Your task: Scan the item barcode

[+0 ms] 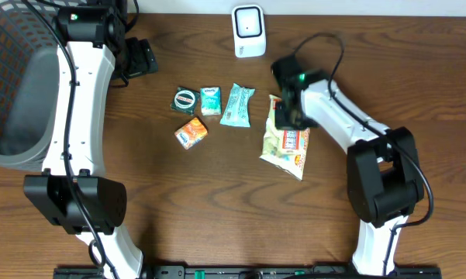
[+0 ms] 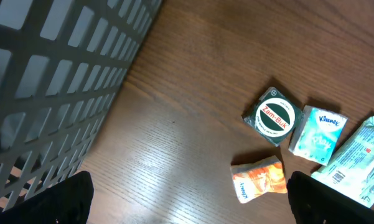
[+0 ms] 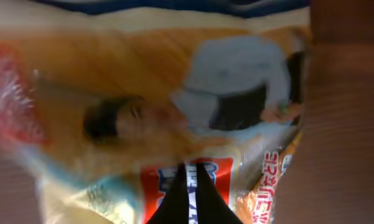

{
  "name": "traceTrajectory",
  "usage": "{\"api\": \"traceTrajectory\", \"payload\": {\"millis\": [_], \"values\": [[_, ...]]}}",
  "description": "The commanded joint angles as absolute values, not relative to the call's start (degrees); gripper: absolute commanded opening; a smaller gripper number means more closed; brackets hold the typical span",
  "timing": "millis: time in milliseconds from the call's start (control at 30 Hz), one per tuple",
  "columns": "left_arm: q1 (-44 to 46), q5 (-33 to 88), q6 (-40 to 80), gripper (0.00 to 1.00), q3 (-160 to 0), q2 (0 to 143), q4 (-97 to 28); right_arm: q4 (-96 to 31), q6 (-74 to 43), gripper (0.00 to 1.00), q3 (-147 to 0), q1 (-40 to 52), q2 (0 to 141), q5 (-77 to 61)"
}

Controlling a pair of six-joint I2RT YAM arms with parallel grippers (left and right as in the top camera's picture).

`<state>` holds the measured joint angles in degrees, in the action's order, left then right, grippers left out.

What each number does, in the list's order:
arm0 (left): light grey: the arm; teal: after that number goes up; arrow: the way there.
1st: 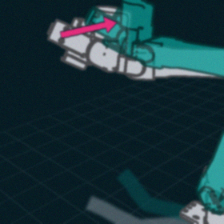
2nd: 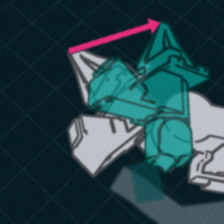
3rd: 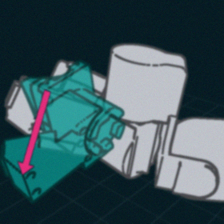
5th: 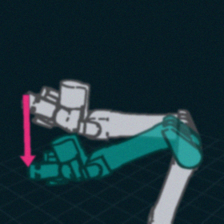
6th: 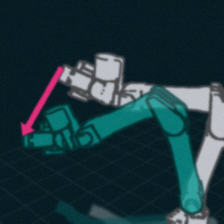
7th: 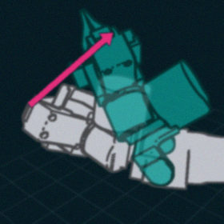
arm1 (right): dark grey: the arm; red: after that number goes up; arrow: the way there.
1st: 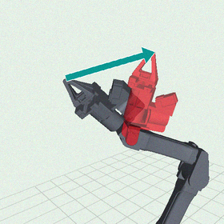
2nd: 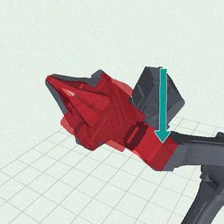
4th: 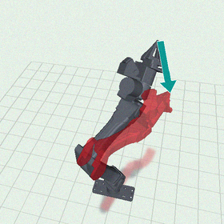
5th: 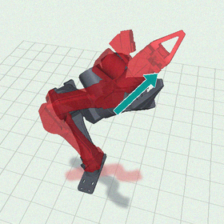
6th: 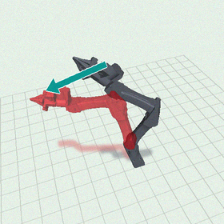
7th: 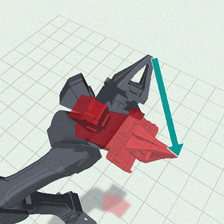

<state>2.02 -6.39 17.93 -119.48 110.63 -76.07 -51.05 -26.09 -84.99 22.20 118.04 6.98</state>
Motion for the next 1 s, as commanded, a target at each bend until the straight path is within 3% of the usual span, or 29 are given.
{"api": "traceTrajectory", "payload": {"millis": [0,200,500,733,967], "values": [[1.9,-7.0,17.5,0.98,-119.2,111.2,-76.2,-44.0,-28.9,0.03,-78.6,21.4,118.1,6.1],[1.9,-7.0,17.4,0.98,-119.2,111.2,-76.3,-43.5,-28.4,0.01,-84.1,17.3,118.1,6.5],[1.9,-7.0,17.4,0.98,-119.2,111.2,-76.2,-69.3,-18.3,0.01,-105.5,14.2,118.0,-4.4],[1.9,-7.0,17.5,0.98,-119.2,111.2,-76.2,-74.7,-16.2,0.01,-100.8,19.1,118.1,-9.6],[1.9,-7.1,17.5,0.97,-119.2,111.2,-76.2,-65.5,-24.1,0.05,-86.0,26.1,118.1,-6.3]]}}
